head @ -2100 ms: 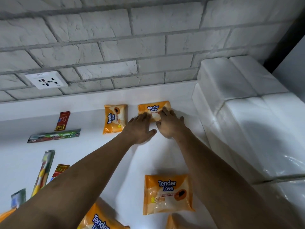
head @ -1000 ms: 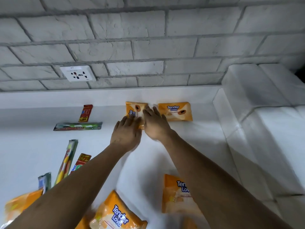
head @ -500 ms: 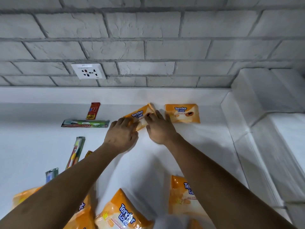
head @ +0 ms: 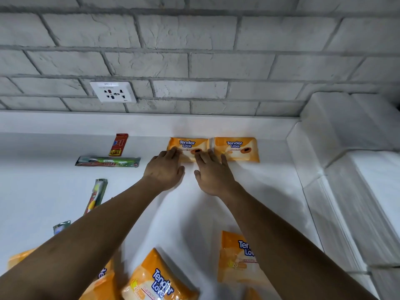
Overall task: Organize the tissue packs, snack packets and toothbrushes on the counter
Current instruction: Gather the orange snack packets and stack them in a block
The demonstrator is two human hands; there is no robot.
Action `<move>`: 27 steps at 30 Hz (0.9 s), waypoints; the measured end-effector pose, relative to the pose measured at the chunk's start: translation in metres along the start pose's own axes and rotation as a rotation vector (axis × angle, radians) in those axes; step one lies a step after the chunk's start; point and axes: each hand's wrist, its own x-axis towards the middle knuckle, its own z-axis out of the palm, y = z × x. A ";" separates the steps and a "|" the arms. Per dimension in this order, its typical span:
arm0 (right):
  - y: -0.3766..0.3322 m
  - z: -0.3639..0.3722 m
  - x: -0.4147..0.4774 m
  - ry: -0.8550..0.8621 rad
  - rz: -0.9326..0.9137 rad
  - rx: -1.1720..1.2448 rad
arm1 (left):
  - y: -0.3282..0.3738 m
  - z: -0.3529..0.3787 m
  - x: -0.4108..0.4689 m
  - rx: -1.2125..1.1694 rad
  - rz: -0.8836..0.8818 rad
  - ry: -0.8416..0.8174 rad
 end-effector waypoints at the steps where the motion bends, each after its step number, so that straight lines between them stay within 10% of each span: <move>1: 0.002 0.000 0.001 -0.008 0.009 -0.003 | 0.001 0.000 0.002 -0.006 -0.001 -0.008; 27: 0.018 -0.006 -0.003 -0.103 0.094 -0.083 | 0.014 -0.002 0.011 -0.097 0.005 -0.090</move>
